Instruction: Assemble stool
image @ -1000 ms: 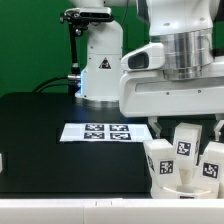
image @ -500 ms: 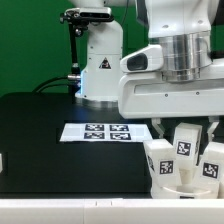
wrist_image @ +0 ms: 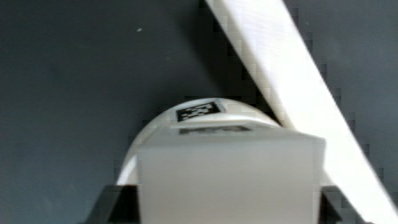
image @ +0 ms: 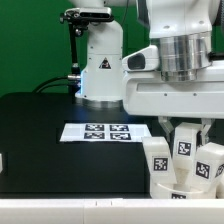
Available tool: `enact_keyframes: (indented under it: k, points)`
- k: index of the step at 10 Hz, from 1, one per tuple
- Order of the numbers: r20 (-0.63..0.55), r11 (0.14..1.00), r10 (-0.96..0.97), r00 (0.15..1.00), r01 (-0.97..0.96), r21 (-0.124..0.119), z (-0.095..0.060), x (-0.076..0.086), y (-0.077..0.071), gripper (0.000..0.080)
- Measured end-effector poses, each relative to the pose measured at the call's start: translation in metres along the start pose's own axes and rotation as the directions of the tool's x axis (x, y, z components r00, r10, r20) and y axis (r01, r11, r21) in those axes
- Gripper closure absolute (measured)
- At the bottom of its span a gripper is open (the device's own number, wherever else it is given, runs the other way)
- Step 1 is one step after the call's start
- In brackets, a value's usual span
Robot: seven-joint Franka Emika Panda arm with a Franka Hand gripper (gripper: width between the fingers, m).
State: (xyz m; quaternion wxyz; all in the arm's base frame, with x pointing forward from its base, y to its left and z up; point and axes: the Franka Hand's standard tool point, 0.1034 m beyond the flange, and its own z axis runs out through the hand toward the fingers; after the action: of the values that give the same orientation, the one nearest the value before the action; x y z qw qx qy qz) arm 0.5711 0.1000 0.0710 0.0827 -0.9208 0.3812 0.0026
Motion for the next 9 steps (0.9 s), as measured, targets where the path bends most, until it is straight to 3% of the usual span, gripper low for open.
enact_keyframes:
  k: [1, 2, 3, 6, 8, 9]
  points:
    - [-0.015, 0.985, 0.173, 0.985, -0.172, 0.027, 0.001, 0.000, -0.005, 0.0465]
    - [-0.018, 0.914, 0.401, 0.916, -0.399, 0.066, 0.002, -0.004, -0.011, 0.0465]
    - [0.010, 0.816, 0.573, 0.819, -0.572, 0.091, 0.003, -0.006, -0.014, 0.0465]
    - [0.048, 0.689, 0.719, 0.694, -0.719, 0.091, 0.003, -0.008, -0.016, 0.0465]
    - [0.050, 0.686, 0.721, 0.691, -0.722, 0.090, 0.003, -0.009, -0.016, 0.0465]
    - [0.048, 0.704, 0.703, 0.710, -0.704, 0.091, 0.003, -0.009, -0.016, 0.0373]
